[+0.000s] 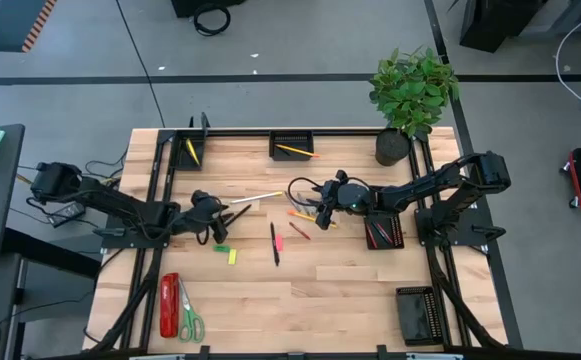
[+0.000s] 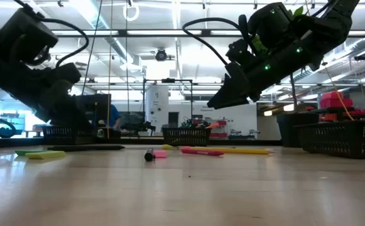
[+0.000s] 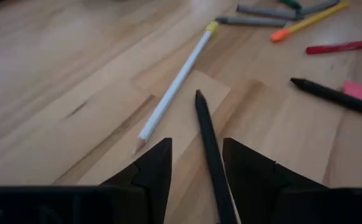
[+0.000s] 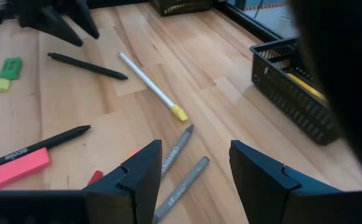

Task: Sort crayons/erasers/pens/pencils in bins
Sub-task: Put the black pen into the top left black bin

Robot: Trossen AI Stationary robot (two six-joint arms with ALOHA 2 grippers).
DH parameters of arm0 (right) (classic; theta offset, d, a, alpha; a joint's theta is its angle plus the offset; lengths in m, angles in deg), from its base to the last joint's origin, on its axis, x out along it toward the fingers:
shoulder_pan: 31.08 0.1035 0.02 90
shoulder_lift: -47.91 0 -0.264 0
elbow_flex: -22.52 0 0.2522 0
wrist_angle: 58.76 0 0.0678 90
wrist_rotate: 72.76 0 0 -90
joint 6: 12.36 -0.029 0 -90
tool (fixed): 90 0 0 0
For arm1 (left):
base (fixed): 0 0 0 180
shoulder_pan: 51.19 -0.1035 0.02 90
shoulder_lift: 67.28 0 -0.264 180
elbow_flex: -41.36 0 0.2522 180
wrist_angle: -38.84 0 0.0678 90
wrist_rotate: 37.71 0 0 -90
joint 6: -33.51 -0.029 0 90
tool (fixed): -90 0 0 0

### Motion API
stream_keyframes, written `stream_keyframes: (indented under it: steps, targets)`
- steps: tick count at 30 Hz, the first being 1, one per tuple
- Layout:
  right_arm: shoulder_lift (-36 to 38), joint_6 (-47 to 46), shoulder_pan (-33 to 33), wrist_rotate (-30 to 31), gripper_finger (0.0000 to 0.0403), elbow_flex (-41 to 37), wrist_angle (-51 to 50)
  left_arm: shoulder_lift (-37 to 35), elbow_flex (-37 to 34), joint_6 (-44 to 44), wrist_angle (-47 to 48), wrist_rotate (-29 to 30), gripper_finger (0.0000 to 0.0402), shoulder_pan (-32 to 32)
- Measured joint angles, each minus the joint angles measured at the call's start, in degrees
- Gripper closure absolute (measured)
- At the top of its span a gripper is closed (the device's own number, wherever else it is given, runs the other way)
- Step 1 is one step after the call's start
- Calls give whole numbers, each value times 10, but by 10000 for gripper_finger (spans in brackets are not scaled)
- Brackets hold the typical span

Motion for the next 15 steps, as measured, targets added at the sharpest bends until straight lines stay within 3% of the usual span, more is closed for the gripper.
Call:
stream_keyframes:
  steps: [6, 15]
  targets:
    - [0, -8, -2, 11, 210, 0, 0, 35, -1, -2, -35, 17, 253, 38]
    - [0, -8, -1, 13, 210, 0, -2, 199, 26, 28, -89, 68, 253, 67]
